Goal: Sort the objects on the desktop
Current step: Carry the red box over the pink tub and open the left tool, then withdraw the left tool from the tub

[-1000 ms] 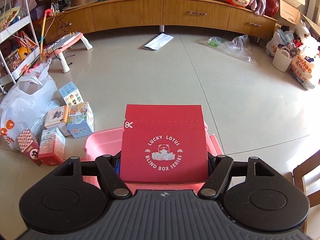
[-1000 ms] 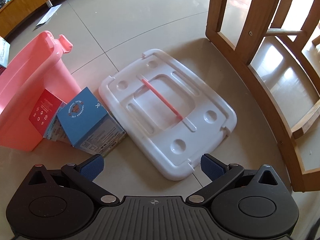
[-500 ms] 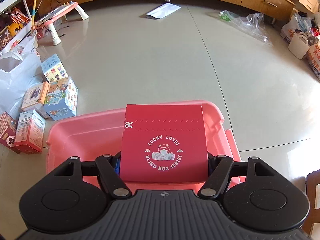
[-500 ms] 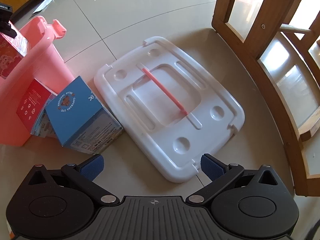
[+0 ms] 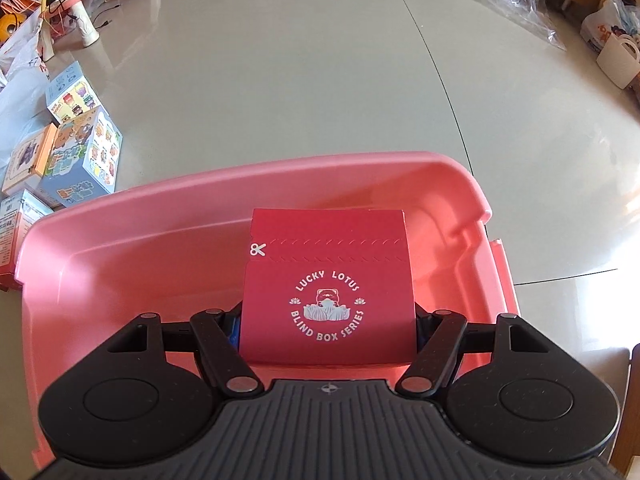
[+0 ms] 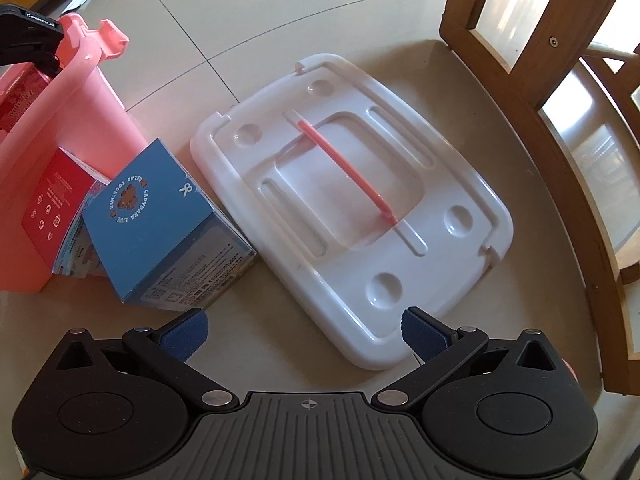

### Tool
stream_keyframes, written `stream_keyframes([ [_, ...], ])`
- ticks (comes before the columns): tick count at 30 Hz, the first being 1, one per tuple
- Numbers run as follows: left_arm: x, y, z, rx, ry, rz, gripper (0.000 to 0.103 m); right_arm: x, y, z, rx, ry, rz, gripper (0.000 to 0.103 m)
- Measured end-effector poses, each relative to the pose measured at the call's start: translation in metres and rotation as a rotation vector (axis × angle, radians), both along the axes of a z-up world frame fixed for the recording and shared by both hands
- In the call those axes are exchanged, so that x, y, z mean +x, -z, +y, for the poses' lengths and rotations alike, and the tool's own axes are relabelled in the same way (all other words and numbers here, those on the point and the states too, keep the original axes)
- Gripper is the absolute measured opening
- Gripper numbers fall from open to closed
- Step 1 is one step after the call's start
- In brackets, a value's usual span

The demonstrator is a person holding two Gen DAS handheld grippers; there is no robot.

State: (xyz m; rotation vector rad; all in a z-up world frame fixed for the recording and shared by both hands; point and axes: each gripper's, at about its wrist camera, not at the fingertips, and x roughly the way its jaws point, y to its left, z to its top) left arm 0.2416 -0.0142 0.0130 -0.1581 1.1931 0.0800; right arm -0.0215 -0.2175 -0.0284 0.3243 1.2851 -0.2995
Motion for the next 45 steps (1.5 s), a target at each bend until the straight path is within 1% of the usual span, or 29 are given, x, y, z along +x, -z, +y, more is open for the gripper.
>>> stream_keyframes([
  [5,0.007,0.008,0.003,-0.065,-0.028,0.002,0.071,0.002,0.006,-0.001,0.016,0.009,0.017,0.103],
  [8,0.008,0.008,0.003,-0.072,-0.031,-0.002,0.072,0.002,0.009,-0.002,0.017,0.019,0.023,0.103],
  [11,0.008,0.009,0.005,-0.08,-0.042,0.011,0.072,0.003,0.009,-0.003,0.02,0.024,0.022,0.103],
  [16,0.007,0.01,0.009,-0.041,-0.052,0.027,0.071,0.004,0.008,0.0,0.022,0.015,0.016,0.103],
  [19,0.008,0.013,0.009,-0.039,-0.054,0.028,0.072,0.004,0.007,0.001,0.025,0.007,0.016,0.103],
  [22,0.012,0.022,0.009,-0.036,-0.053,0.046,0.071,0.004,0.008,0.001,0.024,0.004,0.02,0.103],
  [24,0.013,0.027,0.011,-0.042,-0.053,0.039,0.072,0.004,0.008,0.0,0.019,0.008,0.024,0.103],
  [28,0.013,0.028,0.008,-0.014,-0.036,0.028,0.073,0.003,0.009,-0.002,0.016,0.014,0.03,0.103],
  [33,0.012,0.029,0.011,-0.026,-0.045,0.028,0.077,0.003,0.009,-0.001,0.013,0.008,0.029,0.103],
  [34,0.011,0.028,0.011,-0.005,-0.045,0.019,0.079,0.003,0.008,-0.001,0.009,0.005,0.029,0.103],
  [35,0.011,0.026,0.01,0.026,-0.048,0.01,0.085,0.003,0.008,0.0,0.006,0.001,0.028,0.103],
  [36,0.011,0.024,0.009,0.052,-0.049,-0.006,0.088,0.003,0.008,0.0,0.004,-0.002,0.027,0.103],
  [38,0.011,0.019,0.007,0.079,-0.053,-0.035,0.089,0.002,0.006,0.0,0.003,-0.006,0.026,0.103],
  [39,0.011,0.016,0.006,0.09,-0.062,-0.042,0.092,0.001,0.006,0.0,0.003,-0.007,0.027,0.103],
  [40,0.011,0.013,0.007,0.084,-0.068,-0.053,0.093,0.001,0.005,0.0,0.005,-0.009,0.026,0.103],
  [42,0.009,0.006,0.009,0.042,-0.073,-0.08,0.097,0.0,0.002,0.0,0.005,-0.01,0.02,0.103],
  [43,0.008,0.002,0.01,0.031,-0.076,-0.086,0.097,0.0,0.001,0.0,0.002,-0.01,0.018,0.103],
  [45,0.004,-0.007,0.009,0.04,-0.078,-0.092,0.097,-0.001,-0.003,-0.001,-0.004,-0.011,0.012,0.103],
])
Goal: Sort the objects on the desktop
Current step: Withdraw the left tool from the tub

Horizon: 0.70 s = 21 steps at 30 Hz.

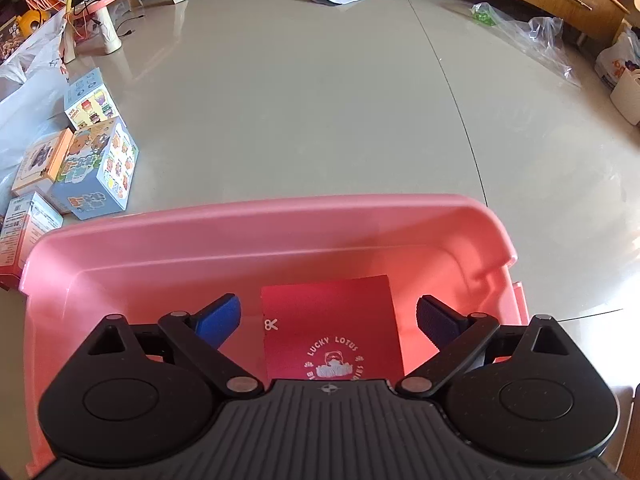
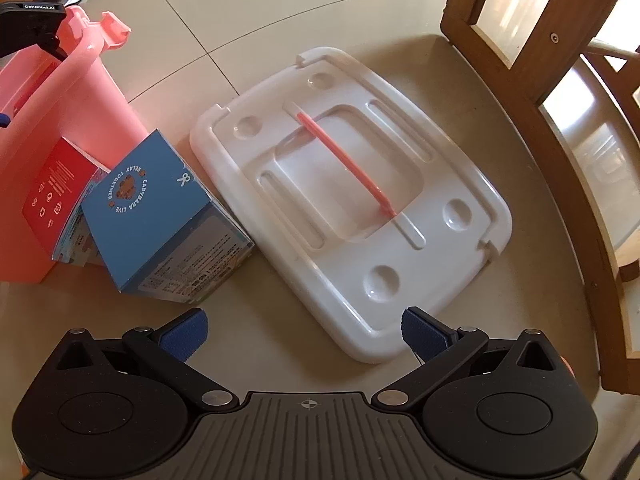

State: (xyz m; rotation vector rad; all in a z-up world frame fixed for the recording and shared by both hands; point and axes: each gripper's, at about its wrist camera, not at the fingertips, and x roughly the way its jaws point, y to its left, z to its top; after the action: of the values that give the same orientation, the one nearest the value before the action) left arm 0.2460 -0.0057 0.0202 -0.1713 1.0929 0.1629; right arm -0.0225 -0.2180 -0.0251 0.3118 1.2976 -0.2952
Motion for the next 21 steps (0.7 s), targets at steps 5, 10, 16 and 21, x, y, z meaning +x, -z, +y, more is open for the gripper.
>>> stream_keyframes([
  [5,-0.017,-0.034,-0.002,0.023,0.032,-0.039,0.097,-0.002,-0.017,0.0,-0.026,-0.019,-0.034,0.103],
  [10,-0.05,-0.083,-0.004,0.08,0.082,-0.074,0.097,-0.006,-0.039,-0.002,-0.04,-0.034,-0.088,0.103],
  [16,-0.109,-0.124,0.001,0.159,0.176,-0.111,0.098,-0.02,-0.064,0.0,-0.044,-0.092,-0.119,0.103],
  [21,-0.162,-0.141,0.012,0.136,0.212,-0.109,0.098,-0.032,-0.084,0.002,-0.042,-0.121,-0.159,0.103],
])
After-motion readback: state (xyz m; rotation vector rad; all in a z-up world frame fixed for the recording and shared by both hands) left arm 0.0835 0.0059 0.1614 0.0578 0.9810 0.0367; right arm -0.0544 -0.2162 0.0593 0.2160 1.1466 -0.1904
